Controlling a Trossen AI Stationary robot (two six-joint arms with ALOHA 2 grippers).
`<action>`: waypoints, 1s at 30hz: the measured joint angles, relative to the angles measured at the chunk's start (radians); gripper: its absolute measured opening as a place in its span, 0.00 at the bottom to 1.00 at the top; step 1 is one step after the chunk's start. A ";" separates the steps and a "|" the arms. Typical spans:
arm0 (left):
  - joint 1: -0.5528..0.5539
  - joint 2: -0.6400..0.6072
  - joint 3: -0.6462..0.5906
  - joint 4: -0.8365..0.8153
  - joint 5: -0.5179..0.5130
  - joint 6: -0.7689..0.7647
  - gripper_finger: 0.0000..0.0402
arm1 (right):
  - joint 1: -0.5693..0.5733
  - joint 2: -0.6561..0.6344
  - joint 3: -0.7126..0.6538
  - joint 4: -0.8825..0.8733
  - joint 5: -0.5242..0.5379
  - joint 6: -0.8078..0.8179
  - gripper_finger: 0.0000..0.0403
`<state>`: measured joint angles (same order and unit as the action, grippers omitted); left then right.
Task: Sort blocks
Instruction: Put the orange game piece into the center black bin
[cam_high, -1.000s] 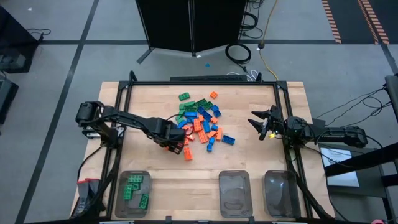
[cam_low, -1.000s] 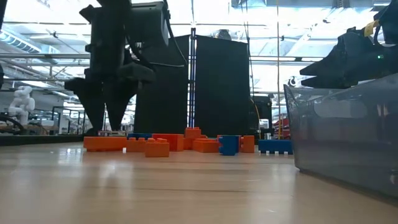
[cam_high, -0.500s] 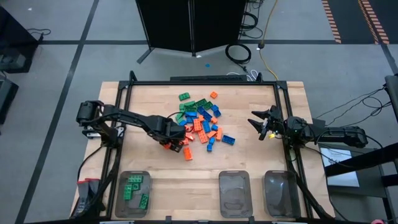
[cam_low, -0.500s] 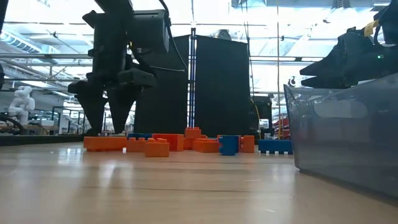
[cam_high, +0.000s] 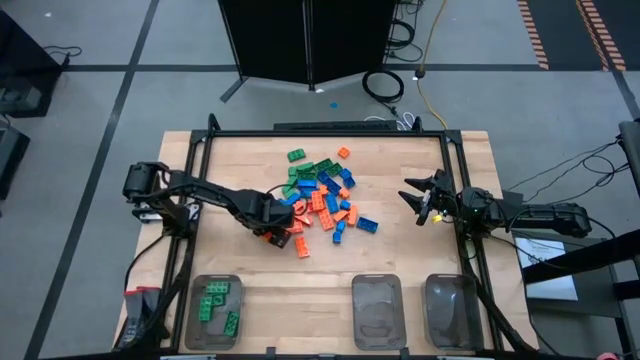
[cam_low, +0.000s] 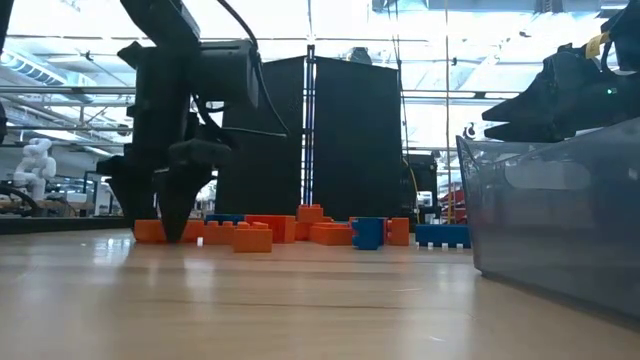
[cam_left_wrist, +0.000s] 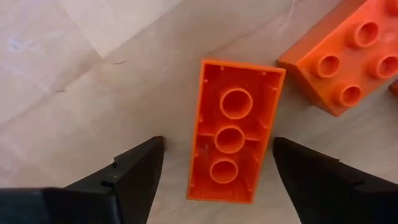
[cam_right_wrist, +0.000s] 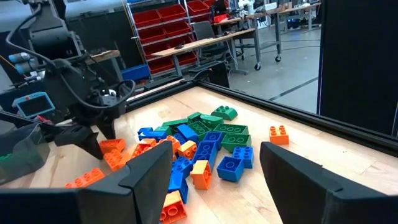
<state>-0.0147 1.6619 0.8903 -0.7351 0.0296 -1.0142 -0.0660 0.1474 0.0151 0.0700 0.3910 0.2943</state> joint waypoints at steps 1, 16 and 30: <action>0.000 0.000 0.000 -0.002 0.000 0.000 0.70 | 0.000 0.000 0.000 0.000 0.000 0.000 0.59; 0.000 -0.005 0.025 0.012 -0.014 0.000 0.29 | 0.000 0.000 0.000 0.000 0.001 0.000 0.59; 0.000 -0.041 0.413 0.177 -0.138 0.123 0.29 | 0.000 0.001 0.000 0.000 0.001 0.000 0.59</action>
<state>-0.0147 1.6207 1.3035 -0.5583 -0.1083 -0.8907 -0.0659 0.1486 0.0151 0.0700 0.3916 0.2948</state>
